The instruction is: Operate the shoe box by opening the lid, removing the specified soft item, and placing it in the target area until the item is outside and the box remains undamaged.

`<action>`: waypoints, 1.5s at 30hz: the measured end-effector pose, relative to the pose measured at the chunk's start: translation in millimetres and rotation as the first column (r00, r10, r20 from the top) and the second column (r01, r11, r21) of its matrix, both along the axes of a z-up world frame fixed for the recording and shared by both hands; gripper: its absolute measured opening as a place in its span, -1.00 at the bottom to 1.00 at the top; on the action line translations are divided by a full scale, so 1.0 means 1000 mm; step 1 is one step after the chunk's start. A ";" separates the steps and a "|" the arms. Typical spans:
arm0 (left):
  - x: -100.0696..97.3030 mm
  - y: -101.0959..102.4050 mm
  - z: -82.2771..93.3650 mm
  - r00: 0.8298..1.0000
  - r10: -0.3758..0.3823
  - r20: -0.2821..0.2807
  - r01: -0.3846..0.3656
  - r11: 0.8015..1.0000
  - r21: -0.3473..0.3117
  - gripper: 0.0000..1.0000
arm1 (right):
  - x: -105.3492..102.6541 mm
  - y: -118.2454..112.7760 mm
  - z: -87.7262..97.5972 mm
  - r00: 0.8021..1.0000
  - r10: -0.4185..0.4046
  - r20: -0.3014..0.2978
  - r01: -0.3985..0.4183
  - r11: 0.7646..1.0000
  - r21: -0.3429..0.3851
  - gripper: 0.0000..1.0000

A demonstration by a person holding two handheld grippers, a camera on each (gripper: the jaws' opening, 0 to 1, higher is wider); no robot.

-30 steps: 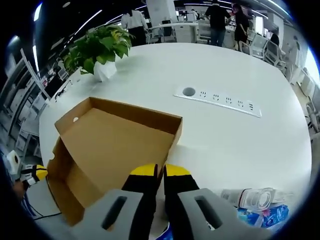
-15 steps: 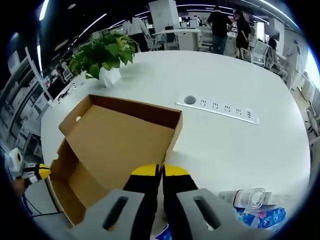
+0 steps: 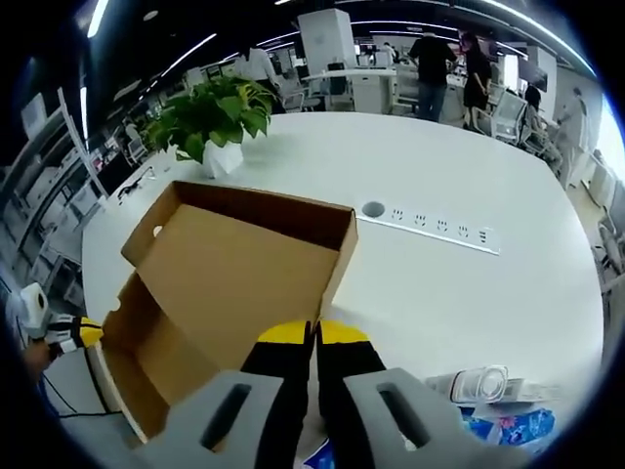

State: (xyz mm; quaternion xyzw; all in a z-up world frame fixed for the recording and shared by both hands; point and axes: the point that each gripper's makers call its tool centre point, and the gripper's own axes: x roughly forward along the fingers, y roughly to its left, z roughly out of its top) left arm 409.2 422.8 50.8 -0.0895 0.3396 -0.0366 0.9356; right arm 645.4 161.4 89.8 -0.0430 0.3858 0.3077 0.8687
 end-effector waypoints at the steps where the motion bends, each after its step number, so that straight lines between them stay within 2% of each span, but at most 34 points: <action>1: 0.000 0.000 0.000 1.000 0.000 0.000 0.000 1.000 0.000 -0.99 | 0.000 0.000 0.001 1.000 0.002 0.007 -0.002 1.000 0.000 -1.00; 27: 0.000 -0.001 0.000 1.000 0.004 0.011 -0.004 1.000 0.002 -0.99 | -0.024 -0.005 0.027 0.995 -0.001 0.103 -0.004 0.999 0.047 -1.00; 45: -0.001 -0.001 0.001 1.000 0.004 0.021 -0.004 1.000 -0.001 -0.99 | -0.046 -0.009 0.035 0.987 -0.022 0.161 0.012 0.998 0.063 -1.00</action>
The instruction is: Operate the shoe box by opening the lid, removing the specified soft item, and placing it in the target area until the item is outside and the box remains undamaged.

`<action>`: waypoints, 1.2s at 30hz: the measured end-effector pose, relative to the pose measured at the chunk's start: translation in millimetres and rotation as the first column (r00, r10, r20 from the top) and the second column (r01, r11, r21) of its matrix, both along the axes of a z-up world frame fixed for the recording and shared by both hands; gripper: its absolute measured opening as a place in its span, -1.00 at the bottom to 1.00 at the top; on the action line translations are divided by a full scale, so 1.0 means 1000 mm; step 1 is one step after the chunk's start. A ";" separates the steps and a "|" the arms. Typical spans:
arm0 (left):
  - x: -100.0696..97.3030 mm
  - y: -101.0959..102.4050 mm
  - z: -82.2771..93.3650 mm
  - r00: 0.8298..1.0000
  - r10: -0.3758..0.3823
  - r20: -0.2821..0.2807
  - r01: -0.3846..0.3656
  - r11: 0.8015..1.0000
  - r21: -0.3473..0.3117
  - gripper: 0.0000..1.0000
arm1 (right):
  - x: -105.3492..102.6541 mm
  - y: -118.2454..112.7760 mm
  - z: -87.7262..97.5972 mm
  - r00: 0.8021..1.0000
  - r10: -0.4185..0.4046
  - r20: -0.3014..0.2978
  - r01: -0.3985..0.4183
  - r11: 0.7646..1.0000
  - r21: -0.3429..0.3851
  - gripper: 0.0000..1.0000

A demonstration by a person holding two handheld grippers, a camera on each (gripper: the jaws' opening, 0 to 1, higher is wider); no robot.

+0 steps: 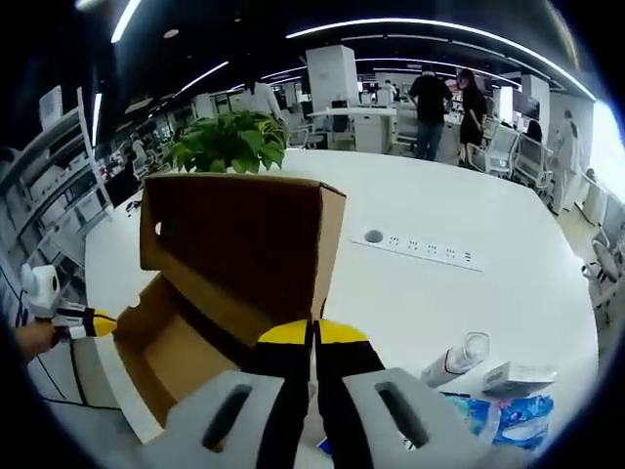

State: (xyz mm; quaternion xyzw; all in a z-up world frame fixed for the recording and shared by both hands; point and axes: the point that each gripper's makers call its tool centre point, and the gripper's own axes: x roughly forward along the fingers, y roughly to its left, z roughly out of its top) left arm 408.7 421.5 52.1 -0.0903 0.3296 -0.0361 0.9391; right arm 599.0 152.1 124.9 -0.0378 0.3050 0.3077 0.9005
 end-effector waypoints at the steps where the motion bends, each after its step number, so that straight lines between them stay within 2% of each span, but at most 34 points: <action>1: 0.000 0.000 0.000 1.000 0.000 0.000 0.000 1.000 0.000 -0.99 | -0.002 0.000 0.000 1.000 -0.001 0.004 0.001 1.000 0.001 -1.00; 20: -0.001 0.000 0.000 1.000 -0.007 0.006 0.007 1.000 0.002 -0.99 | -0.023 -0.004 0.002 0.999 -0.022 0.031 0.022 0.999 0.025 -1.00; 25: -0.001 0.000 0.000 1.000 -0.010 0.007 0.010 1.000 0.003 -0.99 | -0.030 -0.004 0.001 0.998 -0.022 0.055 0.021 1.000 0.015 -1.00; 36: -0.002 0.000 0.000 1.000 -0.017 0.011 0.017 1.000 0.006 -0.98 | -0.042 -0.007 -0.002 0.998 -0.031 0.060 0.029 0.999 0.026 -1.00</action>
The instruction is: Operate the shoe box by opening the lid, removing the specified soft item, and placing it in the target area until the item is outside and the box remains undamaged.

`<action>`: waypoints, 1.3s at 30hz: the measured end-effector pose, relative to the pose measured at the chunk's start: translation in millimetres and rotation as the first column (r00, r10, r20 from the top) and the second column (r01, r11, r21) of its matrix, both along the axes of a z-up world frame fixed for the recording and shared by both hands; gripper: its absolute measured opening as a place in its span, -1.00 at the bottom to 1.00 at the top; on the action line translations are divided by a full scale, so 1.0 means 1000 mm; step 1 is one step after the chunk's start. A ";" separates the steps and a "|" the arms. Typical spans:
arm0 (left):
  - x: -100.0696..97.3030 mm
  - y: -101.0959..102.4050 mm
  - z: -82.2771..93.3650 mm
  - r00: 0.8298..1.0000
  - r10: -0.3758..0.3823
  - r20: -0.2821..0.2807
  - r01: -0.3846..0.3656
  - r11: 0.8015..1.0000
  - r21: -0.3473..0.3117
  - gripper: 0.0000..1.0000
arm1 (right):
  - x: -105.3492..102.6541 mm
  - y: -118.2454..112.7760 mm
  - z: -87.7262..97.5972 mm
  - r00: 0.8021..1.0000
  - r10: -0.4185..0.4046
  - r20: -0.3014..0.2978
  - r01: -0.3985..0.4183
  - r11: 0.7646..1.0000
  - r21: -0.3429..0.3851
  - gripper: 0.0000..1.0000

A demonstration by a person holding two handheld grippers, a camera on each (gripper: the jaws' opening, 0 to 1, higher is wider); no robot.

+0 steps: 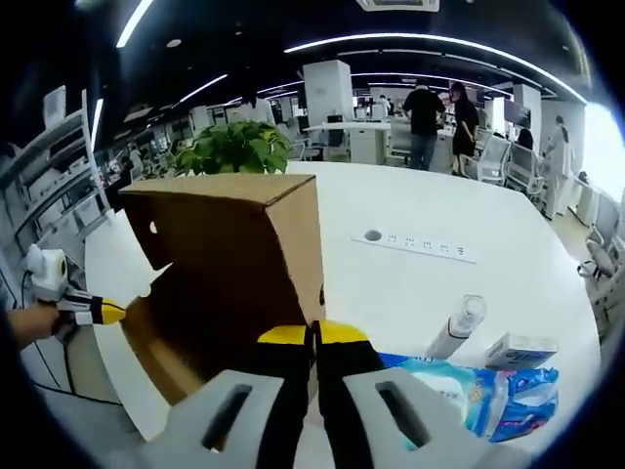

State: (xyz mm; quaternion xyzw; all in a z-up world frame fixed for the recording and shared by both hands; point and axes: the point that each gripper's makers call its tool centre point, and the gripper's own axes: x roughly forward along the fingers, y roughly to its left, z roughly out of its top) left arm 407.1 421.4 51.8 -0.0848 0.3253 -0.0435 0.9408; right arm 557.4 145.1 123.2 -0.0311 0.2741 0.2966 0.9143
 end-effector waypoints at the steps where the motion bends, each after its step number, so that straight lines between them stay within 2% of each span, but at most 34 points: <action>1: 0.000 0.000 0.000 1.000 -0.001 0.000 0.001 1.000 0.000 -0.98 | -0.001 0.000 0.000 1.000 -0.002 0.001 0.002 1.000 0.002 -1.00; 24: 0.000 -0.001 0.000 1.000 -0.021 0.002 0.021 1.000 0.019 -0.97 | -0.021 -0.004 -0.011 0.999 -0.041 0.025 0.041 0.999 0.019 -0.99; 39: 0.001 0.000 0.003 0.999 -0.039 0.011 0.039 0.999 0.020 -0.96 | -0.031 -0.005 -0.018 0.999 -0.016 0.038 0.016 1.000 -0.002 -0.95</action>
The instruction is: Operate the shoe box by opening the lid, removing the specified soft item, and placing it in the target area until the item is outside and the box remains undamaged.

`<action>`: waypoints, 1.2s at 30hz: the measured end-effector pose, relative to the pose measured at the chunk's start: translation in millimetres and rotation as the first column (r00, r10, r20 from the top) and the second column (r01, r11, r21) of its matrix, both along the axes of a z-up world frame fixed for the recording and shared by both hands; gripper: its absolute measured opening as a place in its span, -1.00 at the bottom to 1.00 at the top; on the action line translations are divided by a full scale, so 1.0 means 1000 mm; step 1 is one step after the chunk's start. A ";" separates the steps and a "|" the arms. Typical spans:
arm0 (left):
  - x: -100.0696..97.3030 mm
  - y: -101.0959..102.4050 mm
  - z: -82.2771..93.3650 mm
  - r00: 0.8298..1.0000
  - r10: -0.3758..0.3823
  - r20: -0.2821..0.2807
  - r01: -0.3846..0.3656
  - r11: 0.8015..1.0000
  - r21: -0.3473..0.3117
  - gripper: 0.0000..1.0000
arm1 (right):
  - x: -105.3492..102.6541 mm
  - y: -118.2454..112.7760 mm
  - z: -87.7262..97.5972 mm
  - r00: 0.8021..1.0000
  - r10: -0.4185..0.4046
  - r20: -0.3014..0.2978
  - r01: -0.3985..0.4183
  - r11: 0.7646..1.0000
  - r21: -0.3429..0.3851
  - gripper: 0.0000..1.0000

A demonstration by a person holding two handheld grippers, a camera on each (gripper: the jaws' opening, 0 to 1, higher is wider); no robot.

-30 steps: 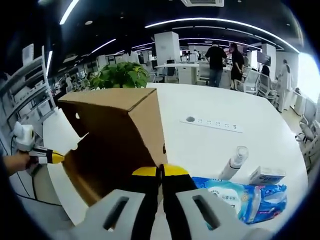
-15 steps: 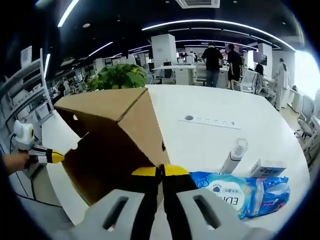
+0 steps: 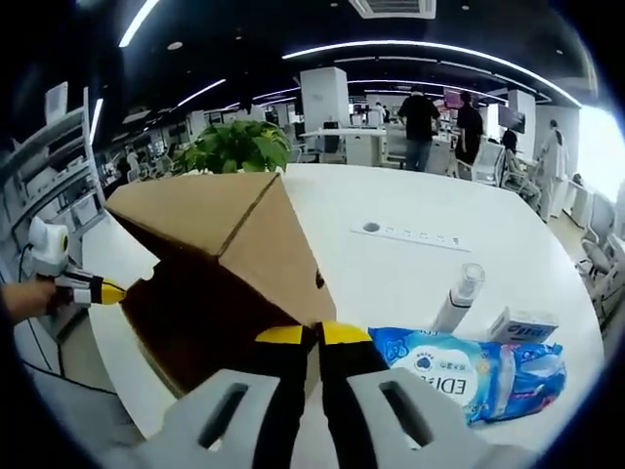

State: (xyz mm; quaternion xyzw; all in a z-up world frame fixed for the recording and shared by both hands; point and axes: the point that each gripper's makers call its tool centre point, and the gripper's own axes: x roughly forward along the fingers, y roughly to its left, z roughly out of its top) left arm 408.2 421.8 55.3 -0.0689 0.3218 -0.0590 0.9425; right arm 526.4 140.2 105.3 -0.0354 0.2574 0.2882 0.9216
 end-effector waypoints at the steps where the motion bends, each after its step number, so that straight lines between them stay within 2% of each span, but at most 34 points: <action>1: 0.000 0.000 0.002 1.000 0.001 0.007 0.000 1.000 -0.002 -0.96 | -0.001 0.000 -0.001 1.000 0.001 0.000 -0.001 1.000 -0.001 -0.95; 11: -0.002 0.002 0.007 1.000 -0.015 0.015 0.014 1.000 0.023 -0.80 | -0.012 -0.002 -0.010 1.000 0.011 -0.019 -0.011 1.000 -0.006 -0.93; 18: 0.000 0.000 0.019 0.998 -0.037 0.058 0.034 0.998 0.044 -0.71 | -0.018 -0.004 -0.015 0.999 0.025 -0.023 -0.025 1.000 -0.008 -0.93; 36: 0.001 -0.004 0.028 0.990 -0.101 0.095 0.092 0.991 0.093 -0.64 | -0.037 -0.004 -0.028 0.997 0.081 -0.017 -0.081 0.996 -0.029 -0.84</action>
